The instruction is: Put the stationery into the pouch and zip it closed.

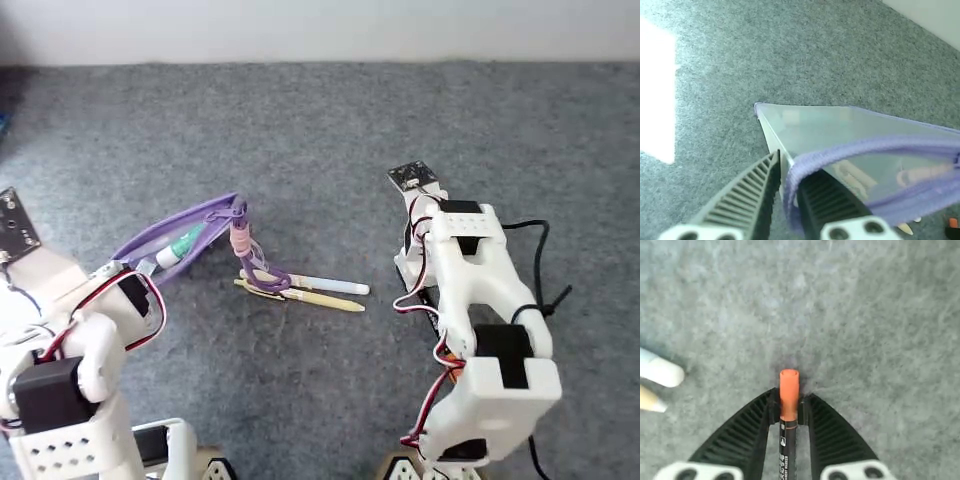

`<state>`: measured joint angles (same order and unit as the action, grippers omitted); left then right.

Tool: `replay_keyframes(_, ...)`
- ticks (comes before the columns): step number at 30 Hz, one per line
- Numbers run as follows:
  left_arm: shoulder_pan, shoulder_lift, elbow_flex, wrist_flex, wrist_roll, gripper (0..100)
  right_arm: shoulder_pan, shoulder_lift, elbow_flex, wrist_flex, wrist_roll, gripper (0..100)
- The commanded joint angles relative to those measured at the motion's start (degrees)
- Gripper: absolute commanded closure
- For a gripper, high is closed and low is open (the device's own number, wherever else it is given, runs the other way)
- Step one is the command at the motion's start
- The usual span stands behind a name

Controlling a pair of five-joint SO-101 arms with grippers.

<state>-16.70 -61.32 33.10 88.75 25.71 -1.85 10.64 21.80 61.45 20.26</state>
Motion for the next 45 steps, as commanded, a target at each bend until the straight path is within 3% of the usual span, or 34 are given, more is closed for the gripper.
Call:
replay_keyframes(1, -0.3, -0.4, -0.7, 0.3, 0.6, 99, 0.1, -7.0, -1.7, 4.3, -0.6, 99.1)
replay_keyframes(11, 0.0, -0.4, -0.7, 0.2, 0.6, 99, -0.7, -25.5, -2.6, 16.7, -0.7, 99.1)
replay_keyframes(19, 0.1, -0.4, -0.7, 0.0, 0.6, 99, -12.5, -46.8, -10.3, 29.3, -2.7, 99.1)
replay_keyframes(24, 0.1, -0.4, -0.7, 0.1, 0.6, 99, -16.8, -51.8, -14.2, 34.7, -3.3, 99.1)
replay_keyframes(31, 0.1, -0.4, -0.7, 0.1, 0.6, 99, -18.1, -54.5, -22.3, 34.2, -6.2, 99.1)
replay_keyframes(38, 0.2, -0.2, -1.1, -0.1, 0.5, 99, -32.4, -54.5, -35.2, 33.6, -15.0, 99.1)
replay_keyframes(45, 0.1, -0.3, -1.1, -0.2, 0.4, 99, -46.2, -53.5, -36.8, 12.7, -17.3, 99.1)
